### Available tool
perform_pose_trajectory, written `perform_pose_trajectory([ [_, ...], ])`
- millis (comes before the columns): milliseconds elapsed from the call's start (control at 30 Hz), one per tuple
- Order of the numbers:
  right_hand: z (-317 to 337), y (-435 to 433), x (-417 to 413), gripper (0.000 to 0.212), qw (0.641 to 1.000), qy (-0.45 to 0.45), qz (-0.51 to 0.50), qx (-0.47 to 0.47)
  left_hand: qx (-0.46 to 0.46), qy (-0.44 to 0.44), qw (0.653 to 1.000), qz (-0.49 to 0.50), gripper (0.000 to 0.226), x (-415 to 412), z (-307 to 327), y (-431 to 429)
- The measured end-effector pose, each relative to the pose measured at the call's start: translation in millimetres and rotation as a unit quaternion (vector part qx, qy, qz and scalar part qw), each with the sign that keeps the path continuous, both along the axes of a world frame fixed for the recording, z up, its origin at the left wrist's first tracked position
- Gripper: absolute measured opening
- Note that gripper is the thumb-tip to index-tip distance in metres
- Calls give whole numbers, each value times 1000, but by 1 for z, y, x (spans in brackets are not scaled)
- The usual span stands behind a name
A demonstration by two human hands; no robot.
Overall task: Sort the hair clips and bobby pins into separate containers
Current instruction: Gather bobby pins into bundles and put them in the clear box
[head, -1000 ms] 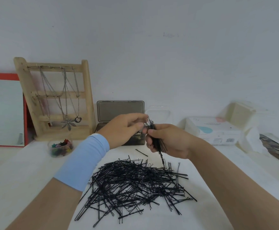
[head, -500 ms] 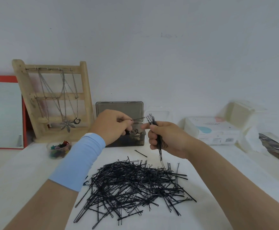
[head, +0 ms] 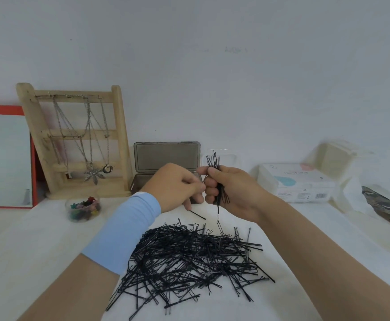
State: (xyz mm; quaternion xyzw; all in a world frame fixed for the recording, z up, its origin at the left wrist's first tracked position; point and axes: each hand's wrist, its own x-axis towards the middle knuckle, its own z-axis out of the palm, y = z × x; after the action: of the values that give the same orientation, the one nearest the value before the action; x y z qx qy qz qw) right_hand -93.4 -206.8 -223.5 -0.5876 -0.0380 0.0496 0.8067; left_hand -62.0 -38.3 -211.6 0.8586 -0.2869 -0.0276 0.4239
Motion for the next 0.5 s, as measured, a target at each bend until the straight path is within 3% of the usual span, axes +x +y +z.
perform_pose_trajectory([
  [133,-3,-1,1,25,997,-6,-33,-69,99,-26,995,0,27,2,4,7],
  [267,-5,-4,-2,25,996,-20,12,-88,-3,-121,989,83,28,7,8,15],
  [367,-9,0,-5,18,992,-21,84,-88,-63,-75,995,-7,40,2,6,5],
  [500,-10,2,-6,22,990,-7,127,-53,-60,-68,994,-62,34,-1,3,-2],
])
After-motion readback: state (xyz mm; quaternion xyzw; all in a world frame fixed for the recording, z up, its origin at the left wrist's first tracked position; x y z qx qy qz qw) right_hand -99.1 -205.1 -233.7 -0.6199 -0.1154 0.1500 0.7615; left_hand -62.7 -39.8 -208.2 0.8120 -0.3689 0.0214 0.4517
